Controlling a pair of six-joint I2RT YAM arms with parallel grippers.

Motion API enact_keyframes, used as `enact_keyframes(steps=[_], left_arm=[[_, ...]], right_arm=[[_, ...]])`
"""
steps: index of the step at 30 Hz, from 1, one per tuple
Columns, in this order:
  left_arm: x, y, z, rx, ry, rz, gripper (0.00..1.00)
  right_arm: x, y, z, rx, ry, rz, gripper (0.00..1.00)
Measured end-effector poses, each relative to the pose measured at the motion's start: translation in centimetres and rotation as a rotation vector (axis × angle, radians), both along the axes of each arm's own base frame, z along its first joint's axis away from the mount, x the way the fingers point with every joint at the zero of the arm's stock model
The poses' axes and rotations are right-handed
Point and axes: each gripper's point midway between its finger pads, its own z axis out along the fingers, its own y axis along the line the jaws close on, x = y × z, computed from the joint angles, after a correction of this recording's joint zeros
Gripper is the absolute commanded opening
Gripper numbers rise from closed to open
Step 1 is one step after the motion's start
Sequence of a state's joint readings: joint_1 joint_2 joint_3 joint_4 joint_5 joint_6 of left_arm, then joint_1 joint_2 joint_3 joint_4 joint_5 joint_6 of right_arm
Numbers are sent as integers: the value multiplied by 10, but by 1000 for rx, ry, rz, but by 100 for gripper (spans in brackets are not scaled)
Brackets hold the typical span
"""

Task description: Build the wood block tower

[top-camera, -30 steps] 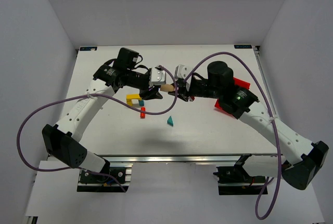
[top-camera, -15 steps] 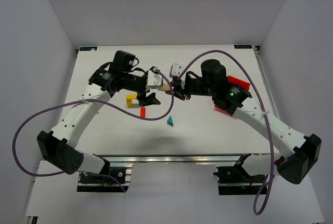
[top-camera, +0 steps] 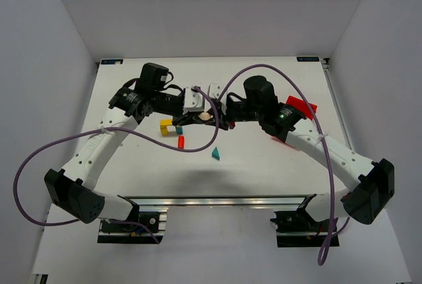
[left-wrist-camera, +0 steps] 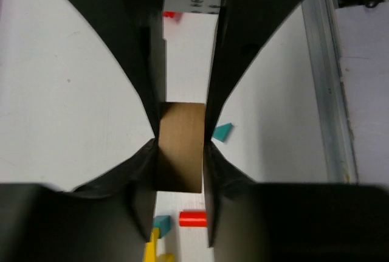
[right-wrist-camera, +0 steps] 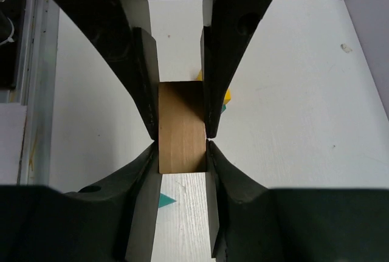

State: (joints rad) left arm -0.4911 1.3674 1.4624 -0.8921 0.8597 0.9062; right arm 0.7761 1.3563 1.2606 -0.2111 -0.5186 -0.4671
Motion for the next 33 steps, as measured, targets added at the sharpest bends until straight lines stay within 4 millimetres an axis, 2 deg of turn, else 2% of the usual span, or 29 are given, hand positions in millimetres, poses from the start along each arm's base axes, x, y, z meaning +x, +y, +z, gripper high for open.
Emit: enact_keyframes(steps=[1, 2, 3, 5, 12, 20, 25, 29, 33], left_arm=[[2, 0, 0, 0, -3, 3, 19], [2, 0, -1, 1, -3, -2, 0], [3, 0, 0, 0, -4, -3, 0], [3, 0, 0, -1, -5, -2, 0], [2, -3, 1, -16, 6, -5, 0], [1, -6, 4, -60, 24, -10, 0], [-1, -7, 8, -78, 22, -18, 0], [-6, -7, 13, -94, 17, -31, 0], [-12, -6, 17, -109, 8, -45, 0]], right_arm=[[-2, 0, -1, -3, 2, 9, 20], [-2, 1, -1, -2, 1, 13, 21], [-2, 0, -1, -2, 2, 14, 21], [-2, 1, -1, 2, -1, 17, 33], [-12, -10, -2, 66, -35, 1, 57], [-19, -23, 9, 149, -100, -12, 58], [-18, -23, 18, 189, -131, -3, 42], [-18, -22, 21, 202, -134, 10, 42], [-16, -19, 15, 192, -115, 17, 44]])
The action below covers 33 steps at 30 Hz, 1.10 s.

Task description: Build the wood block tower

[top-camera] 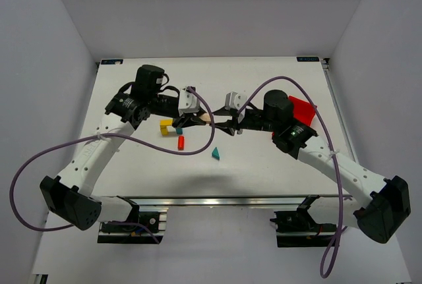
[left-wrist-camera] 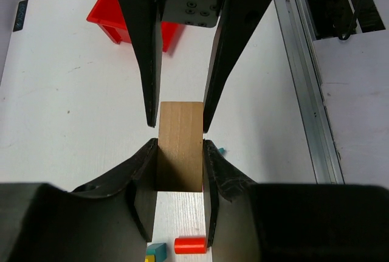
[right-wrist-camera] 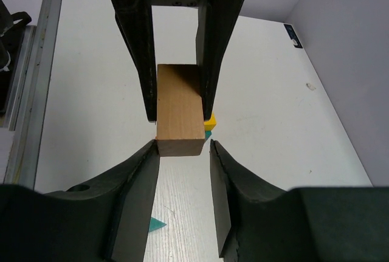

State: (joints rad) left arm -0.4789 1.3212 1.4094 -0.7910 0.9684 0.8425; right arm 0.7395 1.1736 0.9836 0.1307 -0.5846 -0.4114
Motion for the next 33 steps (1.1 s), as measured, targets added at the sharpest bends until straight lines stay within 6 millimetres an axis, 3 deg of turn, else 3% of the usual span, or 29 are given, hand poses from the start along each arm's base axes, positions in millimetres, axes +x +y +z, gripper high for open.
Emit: enact_keyframes(steps=[2, 4, 6, 9, 18, 25, 26, 27, 28, 33], left_arm=[[-2, 1, 1, -6, -11, -3, 0], [-3, 2, 2, -9, -19, -3, 0], [-4, 3, 3, -15, -23, -5, 0], [-5, 2, 4, -18, -23, -8, 0], [-8, 2, 4, -20, -23, -26, 0], [-9, 0, 5, -25, -33, -39, 0], [-9, 1, 5, -25, -33, -38, 2], [-9, 1, 5, -25, -35, -34, 20], [-7, 2, 5, -22, -37, -26, 28], [1, 8, 3, 2, -49, 22, 49]], right_arm=[[0, 2, -3, -5, 12, 5, 42], [-1, 3, -4, -5, 16, 16, 30], [-3, 3, -3, -2, 21, 26, 26], [-4, 3, -2, 3, 19, 38, 36], [-10, 5, 3, 21, 5, 78, 40], [-13, 6, 7, 22, 9, 102, 9], [-12, 6, 7, 14, 17, 103, 8], [-11, 7, 7, 7, 27, 104, 6], [-10, 8, 7, -5, 37, 104, 5], [-3, 14, 5, -76, 87, 117, 5]])
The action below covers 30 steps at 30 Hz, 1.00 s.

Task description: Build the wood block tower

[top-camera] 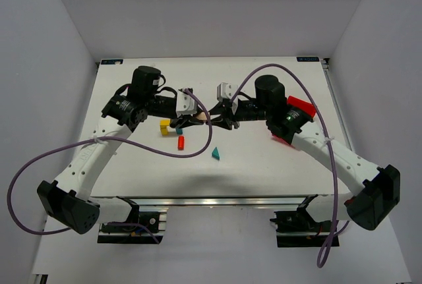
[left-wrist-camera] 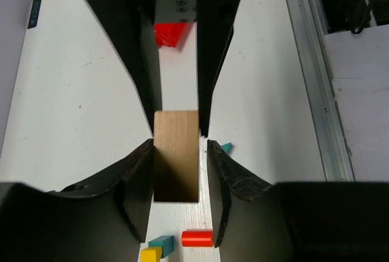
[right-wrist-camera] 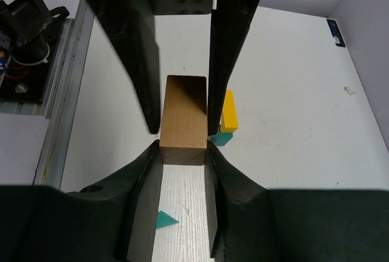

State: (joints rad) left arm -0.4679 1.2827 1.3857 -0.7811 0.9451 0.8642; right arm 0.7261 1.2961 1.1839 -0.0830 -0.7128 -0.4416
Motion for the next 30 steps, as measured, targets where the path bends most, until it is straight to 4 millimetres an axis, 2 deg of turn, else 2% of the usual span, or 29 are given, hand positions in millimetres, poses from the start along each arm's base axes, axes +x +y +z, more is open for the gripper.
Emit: enact_keyframes(steps=[4, 6, 11, 18, 22, 30], left_arm=[[-3, -3, 0, 1, -6, -11, 60], [-4, -3, 0, 0, -7, -14, 62], [-4, -4, -1, 1, -5, -16, 51], [5, -2, -11, 38, 8, 18, 49], [11, -3, -17, 59, 23, 38, 41], [12, -2, -20, 67, 37, 44, 48]], right_arm=[[3, 3, -4, -37, 19, 11, 6], [3, 3, -8, -54, 27, 16, 6], [3, 3, -14, -78, 43, 23, 6], [3, 3, -10, -83, 29, 26, 7], [5, 2, -11, -90, 16, 19, 8], [10, 5, -12, -129, 32, 24, 8]])
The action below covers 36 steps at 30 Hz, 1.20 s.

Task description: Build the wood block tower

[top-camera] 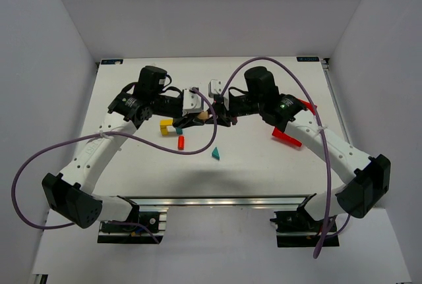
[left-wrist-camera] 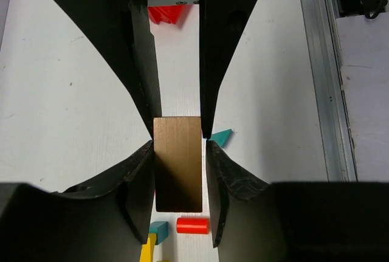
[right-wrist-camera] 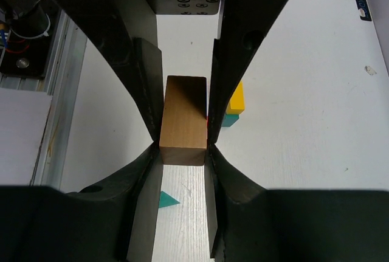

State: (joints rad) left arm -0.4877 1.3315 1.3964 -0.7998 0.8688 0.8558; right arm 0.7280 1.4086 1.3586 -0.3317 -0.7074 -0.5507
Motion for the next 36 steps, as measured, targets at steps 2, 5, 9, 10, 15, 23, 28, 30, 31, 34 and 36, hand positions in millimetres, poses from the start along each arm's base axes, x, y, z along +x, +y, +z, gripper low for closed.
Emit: enact_keyframes(steps=[2, 5, 9, 10, 15, 23, 28, 30, 31, 34, 36], left_arm=[[1, 1, 0, 3, -1, 5, 51], [1, 1, 0, 3, -1, 8, 53], [2, 0, 1, 0, -3, 9, 56], [2, 0, 1, 0, -4, 9, 57], [3, -1, 2, -4, -9, 10, 55], [1, 0, 0, -1, 10, 13, 27], [3, -2, -1, 0, 19, 11, 0], [5, -3, -2, 2, 20, 9, 0], [6, -3, -3, 4, 18, 11, 0], [10, 0, -6, 22, 7, 28, 0], [15, 5, -9, 46, 2, 50, 0]], right_arm=[[1, 1, -1, -9, 4, 1, 8], [1, 1, -3, -17, 9, 3, 8], [1, 1, -5, -26, 16, 5, 8], [1, 1, -5, -28, 17, 5, 8], [-1, -1, -9, -41, 28, 7, 8], [2, -1, -10, -45, 12, -1, 8], [4, -2, -10, -49, 6, -12, 26], [6, -2, -11, -53, 5, -24, 53], [7, -3, -12, -55, 12, -31, 89], [10, -4, -14, -49, 2, -56, 90], [12, -10, -21, -63, -2, -90, 89]])
